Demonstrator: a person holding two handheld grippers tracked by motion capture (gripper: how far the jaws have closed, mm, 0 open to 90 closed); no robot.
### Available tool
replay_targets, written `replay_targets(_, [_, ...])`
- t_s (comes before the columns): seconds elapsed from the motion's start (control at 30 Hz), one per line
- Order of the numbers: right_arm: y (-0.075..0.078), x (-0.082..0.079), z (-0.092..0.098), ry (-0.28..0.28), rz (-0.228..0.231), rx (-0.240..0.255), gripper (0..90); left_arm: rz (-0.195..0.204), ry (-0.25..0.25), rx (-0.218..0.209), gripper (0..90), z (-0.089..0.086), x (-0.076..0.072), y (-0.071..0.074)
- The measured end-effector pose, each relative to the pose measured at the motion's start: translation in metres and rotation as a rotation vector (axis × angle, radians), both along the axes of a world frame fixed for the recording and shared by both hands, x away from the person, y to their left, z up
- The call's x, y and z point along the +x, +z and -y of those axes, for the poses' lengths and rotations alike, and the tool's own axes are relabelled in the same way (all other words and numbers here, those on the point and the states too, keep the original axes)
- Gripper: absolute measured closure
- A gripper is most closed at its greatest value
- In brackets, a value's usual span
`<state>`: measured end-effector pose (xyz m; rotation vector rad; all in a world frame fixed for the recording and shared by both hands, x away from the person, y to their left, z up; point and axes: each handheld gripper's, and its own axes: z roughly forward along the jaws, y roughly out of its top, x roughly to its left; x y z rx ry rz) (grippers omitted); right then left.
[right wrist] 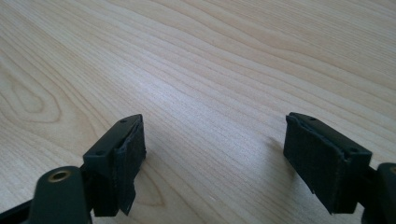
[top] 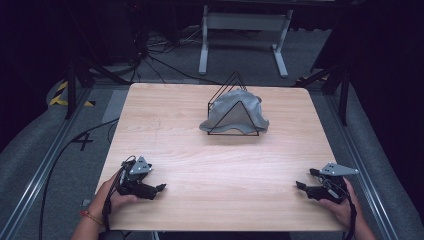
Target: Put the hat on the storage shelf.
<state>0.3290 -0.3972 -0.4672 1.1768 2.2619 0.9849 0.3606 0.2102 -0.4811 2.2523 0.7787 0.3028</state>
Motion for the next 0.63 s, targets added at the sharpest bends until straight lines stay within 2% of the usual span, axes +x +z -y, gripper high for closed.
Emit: replay_targets(0.63, [-0.0002, 0.0005, -0.0003, -0.002, 0.002, 0.001, 20.4, 0.002, 0.004, -0.001, 8.9, 0.0006, 0.0002, -0.0003])
